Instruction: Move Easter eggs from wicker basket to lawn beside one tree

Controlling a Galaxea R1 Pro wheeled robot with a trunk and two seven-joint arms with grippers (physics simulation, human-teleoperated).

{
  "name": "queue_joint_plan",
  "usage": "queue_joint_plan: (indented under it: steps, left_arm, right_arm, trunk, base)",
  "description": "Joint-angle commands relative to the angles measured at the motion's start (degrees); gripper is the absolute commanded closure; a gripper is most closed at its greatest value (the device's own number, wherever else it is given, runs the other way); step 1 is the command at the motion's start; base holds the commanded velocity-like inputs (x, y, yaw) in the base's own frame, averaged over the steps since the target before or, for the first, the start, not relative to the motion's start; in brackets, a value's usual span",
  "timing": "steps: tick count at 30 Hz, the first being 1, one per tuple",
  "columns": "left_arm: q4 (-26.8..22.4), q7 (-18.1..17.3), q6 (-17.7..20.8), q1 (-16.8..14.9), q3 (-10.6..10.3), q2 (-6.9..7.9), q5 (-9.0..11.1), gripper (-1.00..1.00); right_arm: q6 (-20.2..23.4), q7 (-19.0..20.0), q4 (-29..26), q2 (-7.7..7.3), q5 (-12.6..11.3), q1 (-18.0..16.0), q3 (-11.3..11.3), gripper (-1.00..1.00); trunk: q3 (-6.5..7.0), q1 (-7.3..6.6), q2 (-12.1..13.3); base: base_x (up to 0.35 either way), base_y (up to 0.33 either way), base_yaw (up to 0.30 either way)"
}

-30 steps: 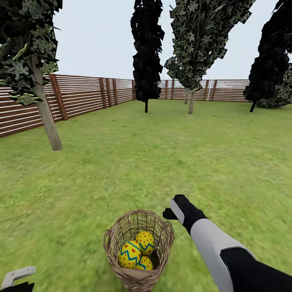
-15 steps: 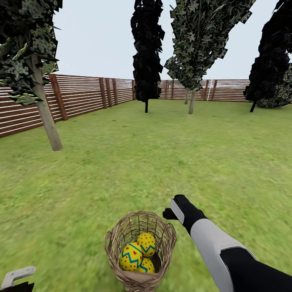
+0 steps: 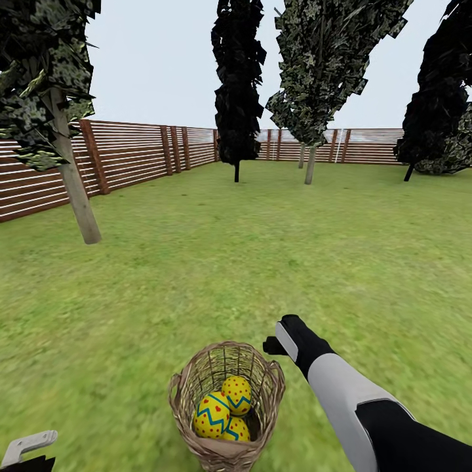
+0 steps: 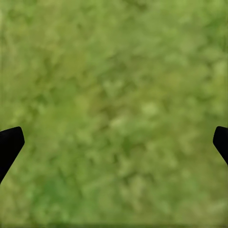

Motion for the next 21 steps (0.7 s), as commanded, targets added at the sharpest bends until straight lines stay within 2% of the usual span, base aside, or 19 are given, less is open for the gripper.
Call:
queue_joint_plan:
  steps: [1,6,21]
  left_arm:
    - [-0.1,0.4,0.3,0.0,0.0,0.02,0.6,-1.00]
    - [-0.2,0.4,0.3,0.0,0.0,0.02,0.7,-1.00]
    - [-0.2,0.4,0.3,0.0,0.0,0.03,0.7,-1.00]
  right_arm:
    - [0.2,-0.5,-0.1,0.00,-0.6,0.0,0.3,-1.00]
    - [0.2,-0.5,-0.1,0.00,-0.6,0.0,0.3,-1.00]
    - [0.2,-0.5,-0.1,0.00,-0.6,0.0,0.3,-1.00]
  trunk:
    - [-0.06,-0.01,0.0]
    - [-0.06,-0.01,0.0]
    - [-2.75,3.29,-6.0]
  base:
    - [0.000,0.000,0.000]
    - [0.000,0.000,0.000]
    - [0.000,0.000,0.000]
